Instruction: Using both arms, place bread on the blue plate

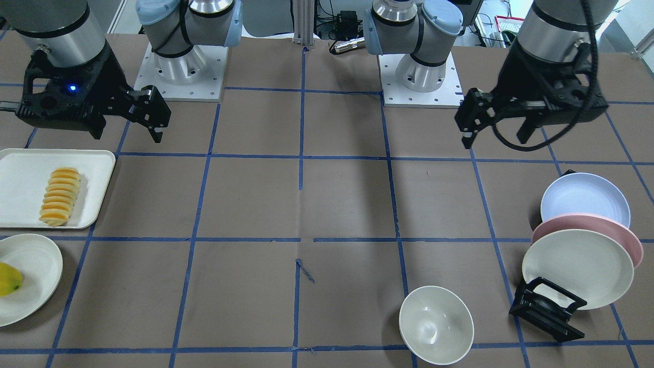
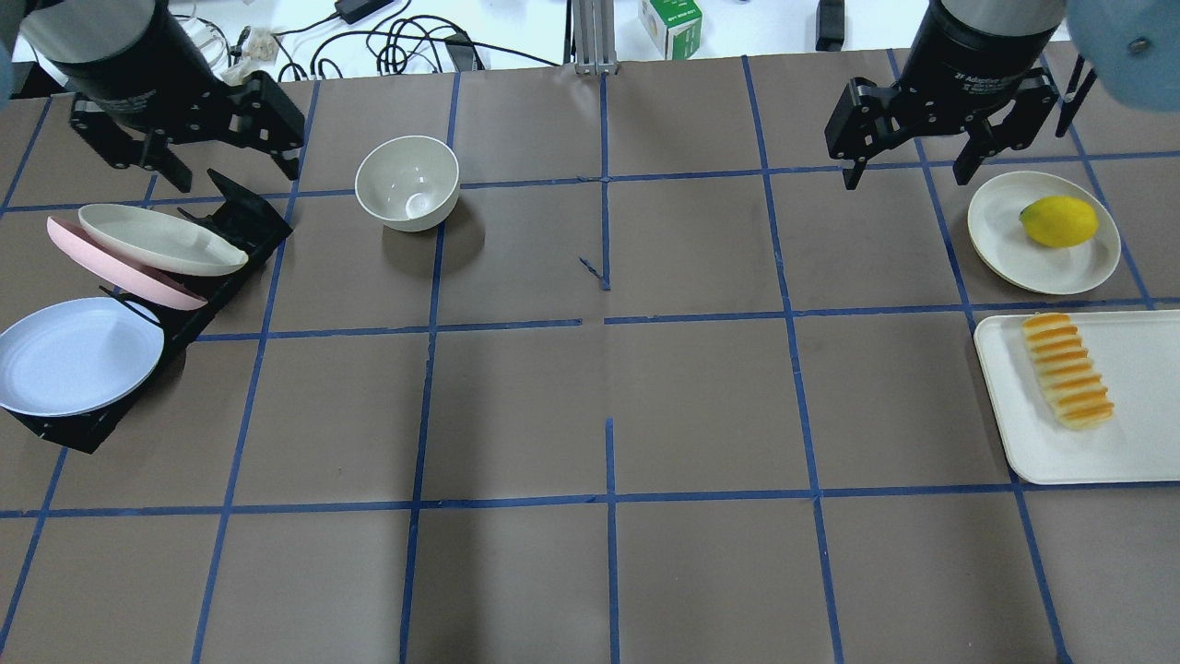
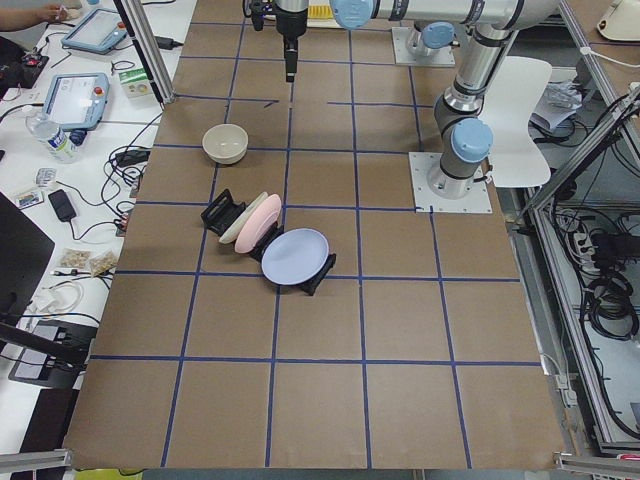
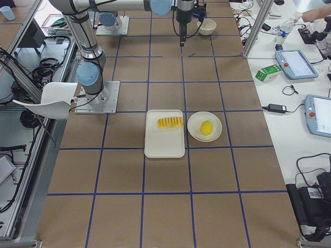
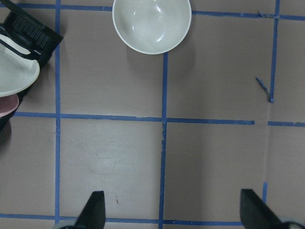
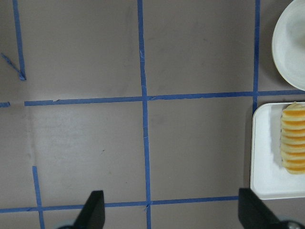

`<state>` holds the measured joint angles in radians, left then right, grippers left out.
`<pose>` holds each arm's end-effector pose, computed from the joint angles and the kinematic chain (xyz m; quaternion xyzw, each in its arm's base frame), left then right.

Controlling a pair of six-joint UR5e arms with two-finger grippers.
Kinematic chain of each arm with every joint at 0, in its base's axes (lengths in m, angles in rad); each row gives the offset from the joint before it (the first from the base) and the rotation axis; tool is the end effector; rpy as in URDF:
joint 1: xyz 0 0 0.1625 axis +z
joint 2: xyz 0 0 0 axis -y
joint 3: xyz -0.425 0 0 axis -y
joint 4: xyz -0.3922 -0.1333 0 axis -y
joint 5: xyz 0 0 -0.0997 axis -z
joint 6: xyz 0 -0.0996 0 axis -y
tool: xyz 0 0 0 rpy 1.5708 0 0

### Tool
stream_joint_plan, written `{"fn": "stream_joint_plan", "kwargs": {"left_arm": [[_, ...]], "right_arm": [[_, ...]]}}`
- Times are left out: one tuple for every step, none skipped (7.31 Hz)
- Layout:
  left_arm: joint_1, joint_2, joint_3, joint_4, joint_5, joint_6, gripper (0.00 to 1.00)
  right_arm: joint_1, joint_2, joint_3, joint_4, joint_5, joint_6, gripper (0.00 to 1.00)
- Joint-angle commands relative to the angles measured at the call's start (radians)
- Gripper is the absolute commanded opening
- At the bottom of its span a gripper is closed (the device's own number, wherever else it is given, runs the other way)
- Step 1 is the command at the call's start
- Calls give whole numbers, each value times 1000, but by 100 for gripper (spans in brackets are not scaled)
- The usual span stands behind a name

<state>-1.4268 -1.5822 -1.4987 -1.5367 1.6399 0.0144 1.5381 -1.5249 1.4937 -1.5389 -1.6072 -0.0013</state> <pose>-0.0526 -0.5179 0.5218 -0.0663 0.9961 -0.0445 0.0381 0.1129 -0.5151 0.4997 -0.0157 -0.9997 -0.0007 0.0182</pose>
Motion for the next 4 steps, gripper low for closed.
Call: {"fn": "stream_joint_plan", "kwargs": {"left_arm": [[212, 10, 1, -5, 72, 24, 100], [336, 4, -8, 6, 63, 47, 100], [456, -19, -17, 10, 38, 73, 100], [562, -45, -35, 13, 40, 108, 100]], "right_arm": [[-73, 0, 51, -4, -43, -37, 100], [-161, -3, 109, -10, -34, -78, 100], [-249, -4, 158, -38, -36, -185, 100], [-342, 2, 219, -166, -33, -341, 100]]}}
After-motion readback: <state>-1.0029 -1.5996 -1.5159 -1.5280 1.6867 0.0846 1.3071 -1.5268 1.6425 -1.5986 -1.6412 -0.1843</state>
